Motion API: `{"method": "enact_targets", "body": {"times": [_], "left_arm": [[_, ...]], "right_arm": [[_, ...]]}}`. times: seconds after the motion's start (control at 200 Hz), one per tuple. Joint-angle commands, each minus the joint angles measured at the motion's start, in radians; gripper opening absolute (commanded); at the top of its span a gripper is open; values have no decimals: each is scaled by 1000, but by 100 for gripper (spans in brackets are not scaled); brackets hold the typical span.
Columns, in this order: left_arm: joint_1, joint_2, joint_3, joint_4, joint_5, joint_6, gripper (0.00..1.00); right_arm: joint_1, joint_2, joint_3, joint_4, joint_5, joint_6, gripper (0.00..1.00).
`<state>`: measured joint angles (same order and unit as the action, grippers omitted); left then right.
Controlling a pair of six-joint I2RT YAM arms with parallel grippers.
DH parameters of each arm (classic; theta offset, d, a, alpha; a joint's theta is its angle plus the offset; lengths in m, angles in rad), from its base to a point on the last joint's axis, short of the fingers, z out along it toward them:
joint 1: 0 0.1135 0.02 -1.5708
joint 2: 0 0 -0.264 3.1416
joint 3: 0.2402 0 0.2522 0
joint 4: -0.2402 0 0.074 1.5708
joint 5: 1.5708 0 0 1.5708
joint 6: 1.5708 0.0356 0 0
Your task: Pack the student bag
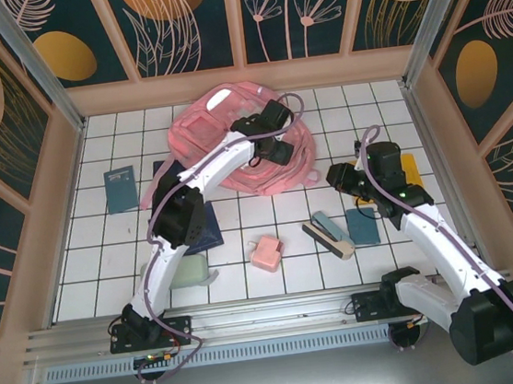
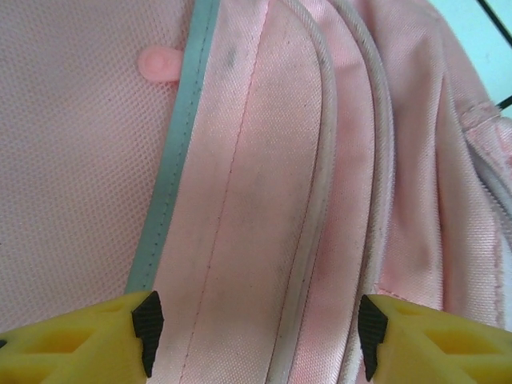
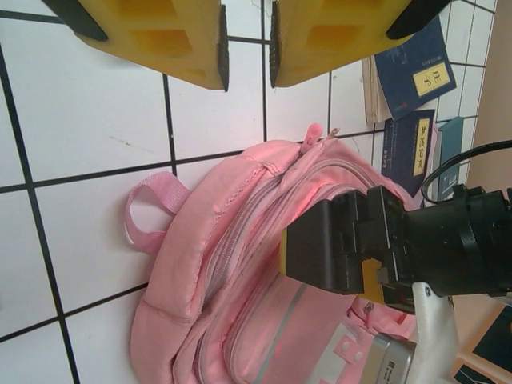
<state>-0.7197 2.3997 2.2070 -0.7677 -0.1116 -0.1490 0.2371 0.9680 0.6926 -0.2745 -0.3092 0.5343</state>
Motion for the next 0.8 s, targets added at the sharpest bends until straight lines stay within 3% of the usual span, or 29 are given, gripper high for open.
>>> {"method": "enact_targets", "body": {"times": [0.0, 0.125, 0.33, 0.591, 0.796], "left_arm": [[9, 32, 15, -25, -31, 18, 69], [11, 39, 8, -21, -81, 23, 68], [17, 51, -14, -13, -63, 22, 62], [16, 9, -95, 43, 60, -9, 73], [16, 35, -87, 21, -40, 11, 71]], "right_arm": [[-5, 8, -21, 29, -20, 9, 24], [-4, 6, -24, 31, -27, 14, 24], [-5, 0, -24, 25, -26, 10, 24], [-5, 1, -33, 29, -25, 13, 24], [-5, 1, -38, 35, -34, 22, 24]]}}
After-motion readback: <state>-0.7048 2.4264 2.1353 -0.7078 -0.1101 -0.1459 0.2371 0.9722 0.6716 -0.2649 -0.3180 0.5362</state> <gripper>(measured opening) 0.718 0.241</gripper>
